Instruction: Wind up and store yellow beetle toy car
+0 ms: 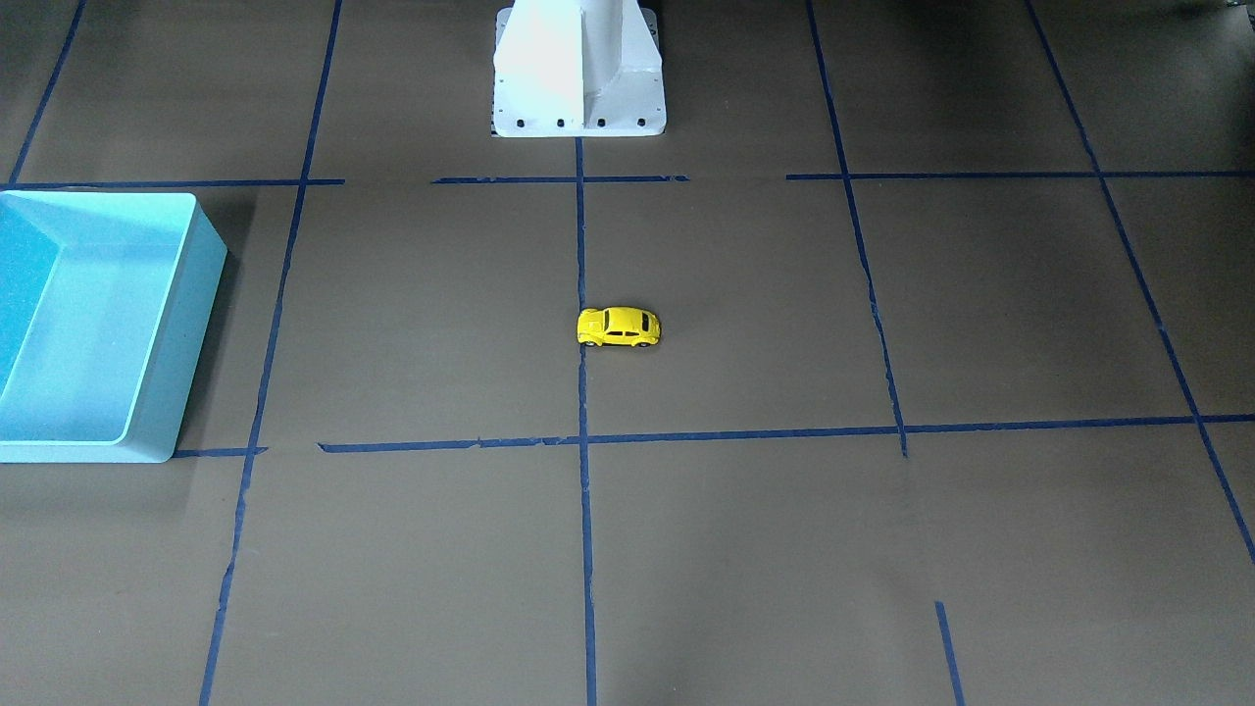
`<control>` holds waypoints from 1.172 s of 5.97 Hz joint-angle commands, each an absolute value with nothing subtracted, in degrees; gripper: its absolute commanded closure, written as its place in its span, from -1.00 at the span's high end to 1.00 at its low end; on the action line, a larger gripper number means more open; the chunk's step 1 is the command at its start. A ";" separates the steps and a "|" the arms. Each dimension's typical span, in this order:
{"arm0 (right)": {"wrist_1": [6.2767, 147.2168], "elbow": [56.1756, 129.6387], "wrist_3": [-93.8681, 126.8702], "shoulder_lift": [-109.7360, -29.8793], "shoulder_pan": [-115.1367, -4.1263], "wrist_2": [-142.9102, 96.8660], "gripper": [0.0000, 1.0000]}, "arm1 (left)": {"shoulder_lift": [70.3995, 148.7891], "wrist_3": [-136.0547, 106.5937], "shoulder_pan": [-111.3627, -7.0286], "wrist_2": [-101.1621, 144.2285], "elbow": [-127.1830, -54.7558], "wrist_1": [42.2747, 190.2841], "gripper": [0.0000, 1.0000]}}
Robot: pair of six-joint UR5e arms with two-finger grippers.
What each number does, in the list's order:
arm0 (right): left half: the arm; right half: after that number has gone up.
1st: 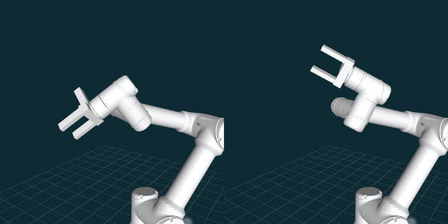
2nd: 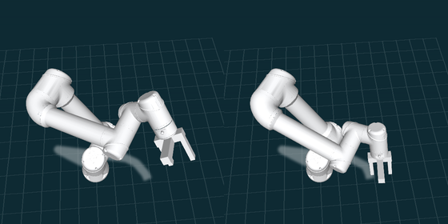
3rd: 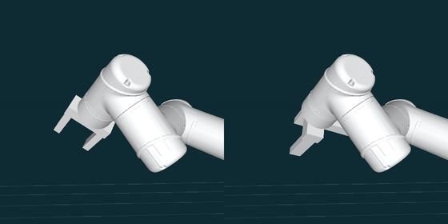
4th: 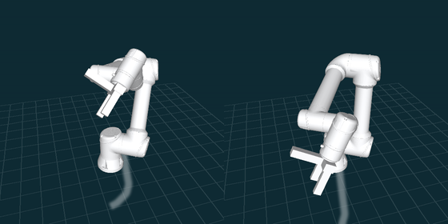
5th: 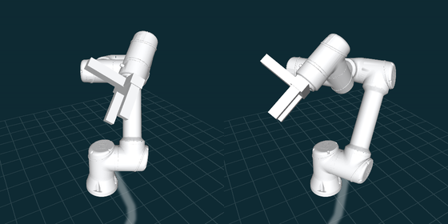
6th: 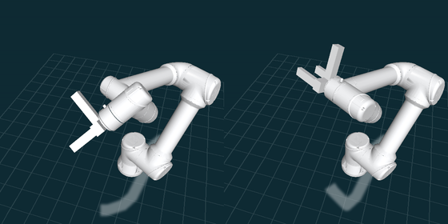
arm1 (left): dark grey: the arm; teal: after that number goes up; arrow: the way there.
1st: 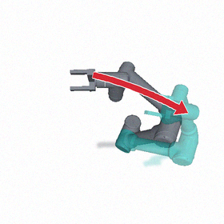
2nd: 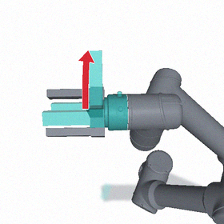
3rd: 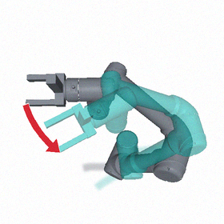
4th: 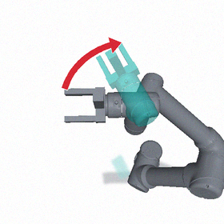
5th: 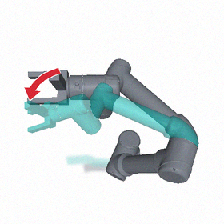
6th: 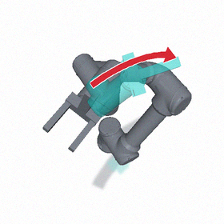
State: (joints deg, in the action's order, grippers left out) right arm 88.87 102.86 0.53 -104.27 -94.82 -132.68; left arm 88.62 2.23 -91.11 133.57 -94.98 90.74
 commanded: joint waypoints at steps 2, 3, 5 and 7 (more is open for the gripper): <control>88.86 103.18 0.53 -104.33 -96.41 -132.63 1.00 | 95.94 2.02 -81.41 133.51 -97.21 90.53 1.00; 88.86 103.36 0.53 -104.41 -98.16 -133.24 1.00 | 99.37 2.11 -77.73 133.59 -97.47 90.70 1.00; 88.86 103.36 0.53 -105.47 -98.53 -133.42 1.00 | 105.36 2.11 -71.76 133.42 -97.47 90.96 1.00; 88.86 103.19 0.53 -105.47 -98.53 -133.86 1.00 | 109.41 1.41 -62.10 133.07 -101.84 90.62 1.00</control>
State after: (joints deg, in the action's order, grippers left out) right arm 88.86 103.31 0.53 -105.43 -98.50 -133.71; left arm 107.56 1.65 -66.79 133.26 -99.59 90.83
